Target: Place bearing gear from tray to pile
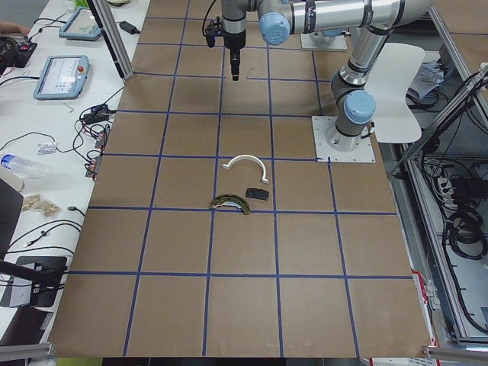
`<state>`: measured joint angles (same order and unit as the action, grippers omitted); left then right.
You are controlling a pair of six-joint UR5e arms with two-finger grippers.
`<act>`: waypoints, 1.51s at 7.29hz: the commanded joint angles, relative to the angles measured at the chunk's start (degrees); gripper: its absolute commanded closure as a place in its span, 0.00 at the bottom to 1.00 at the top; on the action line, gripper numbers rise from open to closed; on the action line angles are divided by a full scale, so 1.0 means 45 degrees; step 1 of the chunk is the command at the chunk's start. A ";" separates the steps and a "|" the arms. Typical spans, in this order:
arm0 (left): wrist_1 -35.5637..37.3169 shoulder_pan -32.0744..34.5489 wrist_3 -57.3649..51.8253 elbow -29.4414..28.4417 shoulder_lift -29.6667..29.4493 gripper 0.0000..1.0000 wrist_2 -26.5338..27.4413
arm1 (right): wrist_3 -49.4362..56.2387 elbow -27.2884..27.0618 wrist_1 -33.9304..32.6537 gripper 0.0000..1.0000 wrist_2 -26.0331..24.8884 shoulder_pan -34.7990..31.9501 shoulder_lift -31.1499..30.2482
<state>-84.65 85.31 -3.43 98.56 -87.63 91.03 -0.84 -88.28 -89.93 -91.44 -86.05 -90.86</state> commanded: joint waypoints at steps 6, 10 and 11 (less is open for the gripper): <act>0.0003 0.0027 -0.0019 -0.0007 0.0019 0.00 0.0006 | 0.0591 0.0280 0.0004 0.00 -0.0245 0.0621 0.0092; 0.0022 0.0008 -0.0020 -0.0007 0.0019 0.00 0.0509 | 0.8701 0.0379 -0.1138 0.00 -0.1166 0.6587 0.2194; 0.0023 0.0027 -0.0020 -0.0007 0.0019 0.00 0.0669 | 1.0791 0.0360 -0.2522 0.00 -0.1204 0.7452 0.3053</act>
<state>-84.61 85.35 -3.52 98.53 -87.54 92.78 35.56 -86.66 -94.75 -96.75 -59.00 -81.73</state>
